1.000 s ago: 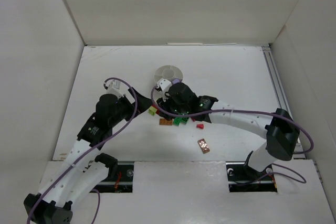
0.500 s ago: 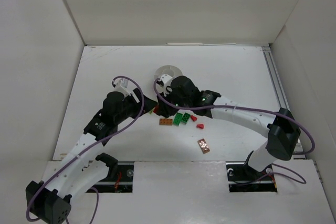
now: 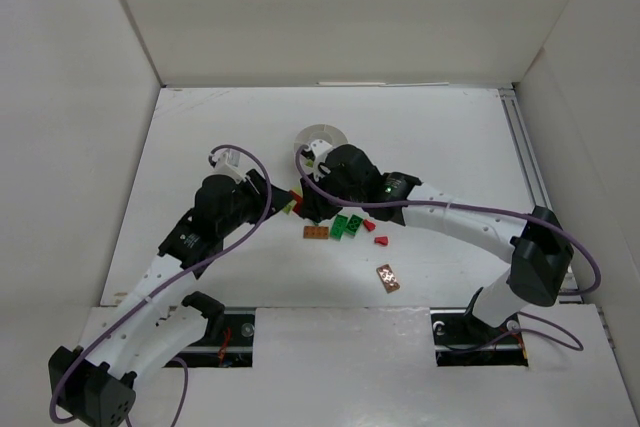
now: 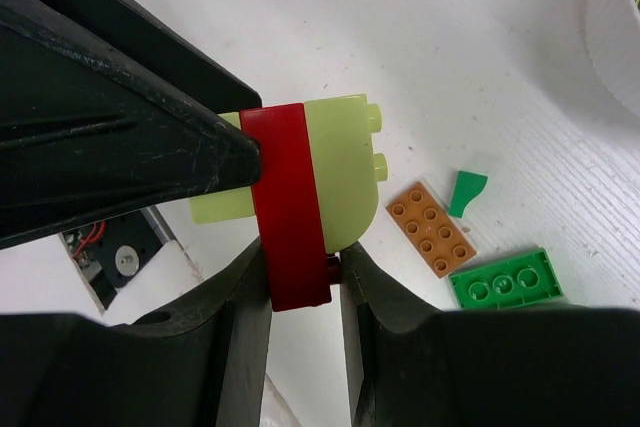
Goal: Sort the legos into containers by color
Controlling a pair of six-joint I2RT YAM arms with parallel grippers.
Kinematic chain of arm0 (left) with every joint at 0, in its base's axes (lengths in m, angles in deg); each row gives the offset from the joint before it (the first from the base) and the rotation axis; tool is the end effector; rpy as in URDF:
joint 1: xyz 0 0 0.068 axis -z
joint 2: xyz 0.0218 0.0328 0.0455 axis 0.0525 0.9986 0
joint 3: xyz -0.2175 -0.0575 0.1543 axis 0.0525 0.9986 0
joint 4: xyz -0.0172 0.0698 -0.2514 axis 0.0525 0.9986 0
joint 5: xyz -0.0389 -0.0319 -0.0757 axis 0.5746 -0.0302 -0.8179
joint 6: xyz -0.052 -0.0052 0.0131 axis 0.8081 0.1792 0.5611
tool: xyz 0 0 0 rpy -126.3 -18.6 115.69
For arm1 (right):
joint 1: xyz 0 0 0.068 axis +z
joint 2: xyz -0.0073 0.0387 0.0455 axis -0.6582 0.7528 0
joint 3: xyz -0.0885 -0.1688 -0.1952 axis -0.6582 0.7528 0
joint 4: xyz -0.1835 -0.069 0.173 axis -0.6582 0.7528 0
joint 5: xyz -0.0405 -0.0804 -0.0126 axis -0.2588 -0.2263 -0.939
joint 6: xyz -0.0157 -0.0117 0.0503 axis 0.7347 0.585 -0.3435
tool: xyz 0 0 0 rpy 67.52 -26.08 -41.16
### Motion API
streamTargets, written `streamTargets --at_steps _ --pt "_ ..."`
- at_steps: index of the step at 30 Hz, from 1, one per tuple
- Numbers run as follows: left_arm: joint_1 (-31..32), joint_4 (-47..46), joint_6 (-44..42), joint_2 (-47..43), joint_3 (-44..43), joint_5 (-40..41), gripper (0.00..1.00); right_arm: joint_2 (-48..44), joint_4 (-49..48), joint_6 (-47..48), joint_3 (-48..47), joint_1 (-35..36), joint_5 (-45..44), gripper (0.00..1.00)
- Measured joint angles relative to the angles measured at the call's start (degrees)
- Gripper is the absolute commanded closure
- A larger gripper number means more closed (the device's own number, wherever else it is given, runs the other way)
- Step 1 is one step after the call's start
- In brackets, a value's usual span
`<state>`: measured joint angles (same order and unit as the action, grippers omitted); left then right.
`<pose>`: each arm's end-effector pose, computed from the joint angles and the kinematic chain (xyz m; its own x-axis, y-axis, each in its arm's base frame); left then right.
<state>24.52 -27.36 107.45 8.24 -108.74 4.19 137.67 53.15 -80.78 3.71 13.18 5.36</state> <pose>0.1621 -0.0906 0.2904 -0.6107 -0.5228 -0.5948 0.1876 0.6342 -0.7500 0.2066 0.2964 0.2947 -0.5813 -0.2912 -0.7598 -0.7275 0.6042 0.3251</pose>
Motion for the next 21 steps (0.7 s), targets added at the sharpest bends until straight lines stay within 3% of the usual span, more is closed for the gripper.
streamTargets --at_steps 8,21 --pt "0.0 -1.0 0.3 0.0 0.0 0.0 1.00 -0.7 0.0 -1.5 0.0 0.1 -2.1 1.00" --pt "0.0 7.2 0.9 -3.0 -0.1 -0.4 1.00 -4.9 -0.7 -3.7 2.3 -9.4 -9.2 1.00"
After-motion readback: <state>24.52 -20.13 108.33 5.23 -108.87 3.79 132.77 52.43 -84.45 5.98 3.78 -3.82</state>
